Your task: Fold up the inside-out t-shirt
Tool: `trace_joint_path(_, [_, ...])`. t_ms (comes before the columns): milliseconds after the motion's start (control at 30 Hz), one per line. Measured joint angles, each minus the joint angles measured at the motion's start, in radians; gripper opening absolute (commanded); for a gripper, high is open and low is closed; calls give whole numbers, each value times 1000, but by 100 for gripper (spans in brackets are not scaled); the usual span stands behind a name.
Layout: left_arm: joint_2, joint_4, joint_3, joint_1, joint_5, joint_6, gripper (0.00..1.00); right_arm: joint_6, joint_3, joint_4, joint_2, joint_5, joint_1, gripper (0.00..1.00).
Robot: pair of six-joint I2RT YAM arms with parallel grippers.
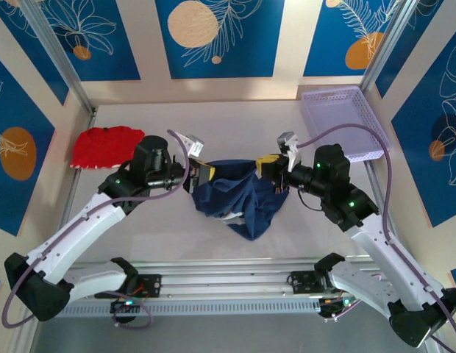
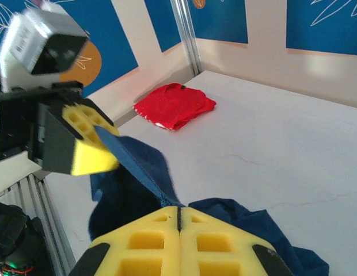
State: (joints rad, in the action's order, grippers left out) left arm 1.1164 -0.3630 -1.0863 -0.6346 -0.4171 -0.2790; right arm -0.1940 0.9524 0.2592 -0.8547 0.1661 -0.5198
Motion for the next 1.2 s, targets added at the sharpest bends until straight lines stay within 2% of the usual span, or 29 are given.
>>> trace_joint_path(300, [19, -15, 49, 4, -28, 13, 35, -38, -3, -13, -35, 21, 0, 0])
trace_joint_path(467, [-37, 26, 120, 2, -31, 25, 51, -71, -1, -11, -73, 25, 0, 0])
trace_joint_path(667, [-113, 71, 156, -66, 43, 53, 65, -102, 24, -6, -105, 24, 0, 0])
trace_joint_path(833, [-60, 82, 154, -185, 166, 103, 68, -125, 57, -3, -122, 22, 0, 0])
trace_joint_path(933, [-8, 79, 154, -206, 223, 114, 66, -128, 73, -3, -130, 20, 0, 0])
trace_joint_path(1000, [24, 81, 154, -208, 257, 117, 60, -128, 78, -3, -132, 20, 0, 0])
trace_joint_path(1100, [77, 85, 137, -208, 293, 121, 44, -128, 80, -3, -133, 20, 0, 0])
trace_joint_path(1200, [103, 86, 127, -208, 316, 121, 34, -128, 80, -2, -134, 20, 0, 0])
